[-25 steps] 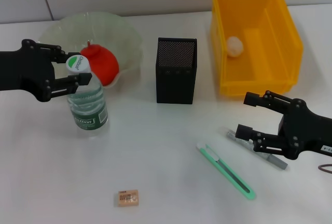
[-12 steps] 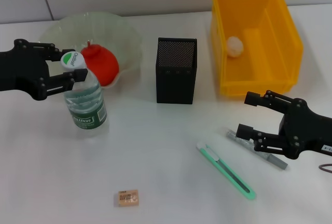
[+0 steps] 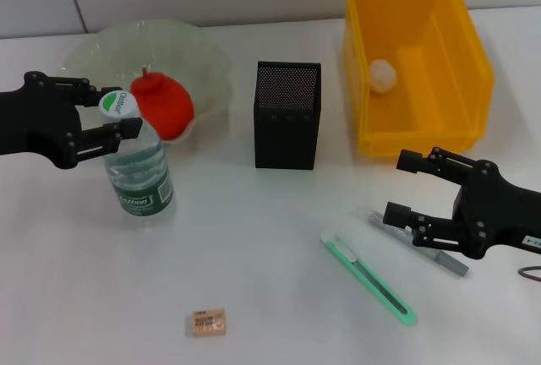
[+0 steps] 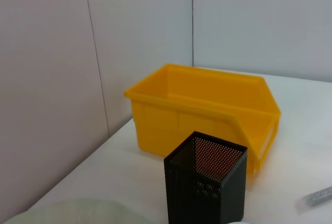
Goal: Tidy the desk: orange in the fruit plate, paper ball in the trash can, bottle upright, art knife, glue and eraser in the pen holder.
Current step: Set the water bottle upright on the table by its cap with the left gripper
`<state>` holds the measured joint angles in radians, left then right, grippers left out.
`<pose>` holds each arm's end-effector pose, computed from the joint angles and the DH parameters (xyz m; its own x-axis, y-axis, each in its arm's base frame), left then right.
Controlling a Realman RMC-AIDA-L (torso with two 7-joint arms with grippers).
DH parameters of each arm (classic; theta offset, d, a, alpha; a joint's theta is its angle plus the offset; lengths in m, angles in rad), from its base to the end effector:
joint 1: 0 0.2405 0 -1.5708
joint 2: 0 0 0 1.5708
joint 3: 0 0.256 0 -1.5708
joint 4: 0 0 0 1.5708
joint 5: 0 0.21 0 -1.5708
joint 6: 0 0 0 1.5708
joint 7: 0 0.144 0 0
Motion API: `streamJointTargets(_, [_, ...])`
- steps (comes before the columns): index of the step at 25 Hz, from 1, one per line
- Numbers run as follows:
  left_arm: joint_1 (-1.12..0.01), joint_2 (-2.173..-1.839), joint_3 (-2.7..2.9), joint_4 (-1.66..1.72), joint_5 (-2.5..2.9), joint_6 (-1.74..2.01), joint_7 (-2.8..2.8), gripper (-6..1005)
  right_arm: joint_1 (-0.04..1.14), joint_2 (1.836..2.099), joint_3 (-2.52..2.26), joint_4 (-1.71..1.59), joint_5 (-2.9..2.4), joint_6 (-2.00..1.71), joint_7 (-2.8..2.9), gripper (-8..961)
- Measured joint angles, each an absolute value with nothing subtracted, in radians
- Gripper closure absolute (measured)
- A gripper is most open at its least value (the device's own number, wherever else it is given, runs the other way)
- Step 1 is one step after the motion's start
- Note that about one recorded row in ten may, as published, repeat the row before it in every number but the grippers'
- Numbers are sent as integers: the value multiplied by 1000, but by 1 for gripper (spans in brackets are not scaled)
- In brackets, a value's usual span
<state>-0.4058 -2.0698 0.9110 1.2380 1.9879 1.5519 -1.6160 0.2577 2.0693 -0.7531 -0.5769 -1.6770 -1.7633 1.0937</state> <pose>-0.2218 0.3396 0.0650 0.9373 0.1602 0.3096 0.2703 -0.8948 -0.3554 0.2978 0.2460 0.0124 0.6559 -0.1876 -0.7312 -0.4456 -0.8780 -0.1745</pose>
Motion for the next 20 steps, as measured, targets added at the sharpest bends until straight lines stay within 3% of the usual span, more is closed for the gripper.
streamJointTargets(20, [-406, -2070, 919, 1207, 1961, 1540, -1603, 468, 259, 2069, -753, -577, -1680, -1762, 1092, 132])
